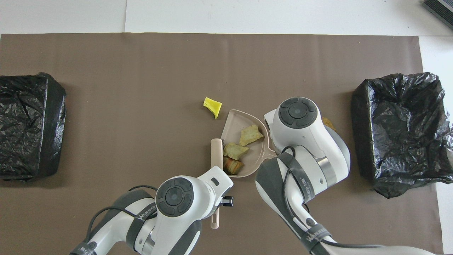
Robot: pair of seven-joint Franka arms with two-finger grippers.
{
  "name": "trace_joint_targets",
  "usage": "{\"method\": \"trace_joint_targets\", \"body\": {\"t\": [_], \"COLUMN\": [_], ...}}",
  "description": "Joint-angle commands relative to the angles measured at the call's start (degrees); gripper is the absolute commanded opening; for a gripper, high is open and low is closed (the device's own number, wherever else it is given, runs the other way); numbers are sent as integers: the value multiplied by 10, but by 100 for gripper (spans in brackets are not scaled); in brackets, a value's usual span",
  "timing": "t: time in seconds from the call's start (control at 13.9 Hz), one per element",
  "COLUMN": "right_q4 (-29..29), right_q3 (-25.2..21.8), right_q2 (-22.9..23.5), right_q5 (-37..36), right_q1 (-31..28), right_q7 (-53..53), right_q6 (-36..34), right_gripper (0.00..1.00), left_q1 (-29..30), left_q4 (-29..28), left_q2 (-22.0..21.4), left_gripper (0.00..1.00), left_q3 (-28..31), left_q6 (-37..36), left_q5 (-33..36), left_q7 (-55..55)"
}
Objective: Sweep and dump trash in bin
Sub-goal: 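Sweep more scraps into the dustpan with the brush in the left gripper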
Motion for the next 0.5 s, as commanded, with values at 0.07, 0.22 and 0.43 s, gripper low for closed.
{"method": "trace_joint_targets", "body": {"t": [0.07, 0.22, 0.43], "right_q4": [-7, -2, 0], "right_q3": [3, 3, 2], "right_q2": [-10, -9, -20], "right_q5": [5, 16, 17], "right_q1": [-4, -5, -18], "right_q7": [17, 31, 48], "right_q6": [3, -5, -16], "right_gripper": [0, 0, 0], "left_q1": [-7, -5, 53], "left_q4": [41, 49, 42], "left_q2": [5, 6, 4], "left_gripper": [0, 0, 0], "left_q3": [7, 9, 13], "left_q6": [-12, -16, -84], "left_q5": [-13, -14, 5], "left_q7": [15, 12, 27]}}
